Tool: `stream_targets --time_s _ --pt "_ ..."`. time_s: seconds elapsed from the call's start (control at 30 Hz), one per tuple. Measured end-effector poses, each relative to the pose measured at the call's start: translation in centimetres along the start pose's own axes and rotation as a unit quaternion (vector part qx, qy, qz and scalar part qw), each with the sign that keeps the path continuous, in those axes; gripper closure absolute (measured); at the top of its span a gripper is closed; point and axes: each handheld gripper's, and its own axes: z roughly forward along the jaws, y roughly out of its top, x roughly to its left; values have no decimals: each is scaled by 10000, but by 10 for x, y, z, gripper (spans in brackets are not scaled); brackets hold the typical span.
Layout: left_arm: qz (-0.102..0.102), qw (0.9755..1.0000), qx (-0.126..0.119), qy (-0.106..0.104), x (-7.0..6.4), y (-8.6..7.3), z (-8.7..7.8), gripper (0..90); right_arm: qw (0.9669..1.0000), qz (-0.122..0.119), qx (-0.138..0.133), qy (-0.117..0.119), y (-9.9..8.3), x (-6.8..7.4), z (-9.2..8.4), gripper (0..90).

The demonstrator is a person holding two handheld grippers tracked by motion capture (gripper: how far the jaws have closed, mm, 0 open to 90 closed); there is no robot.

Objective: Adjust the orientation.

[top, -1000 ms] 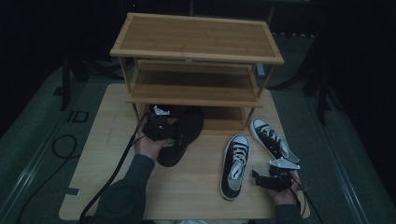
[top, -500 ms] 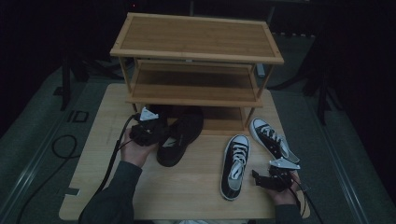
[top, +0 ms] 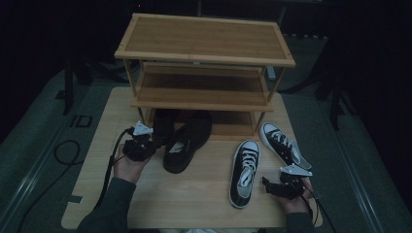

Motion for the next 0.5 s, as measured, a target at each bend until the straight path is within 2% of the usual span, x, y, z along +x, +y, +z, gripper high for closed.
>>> stream_targets --time_s 0.23,0.5 --pt "145 9988 469 -8 -4 -22 17 897 10000 -5 2 1 0 0 0 134" --pt "348 9965 749 -141 -18 -32 27 897 10000 -5 2 2 0 0 0 134"
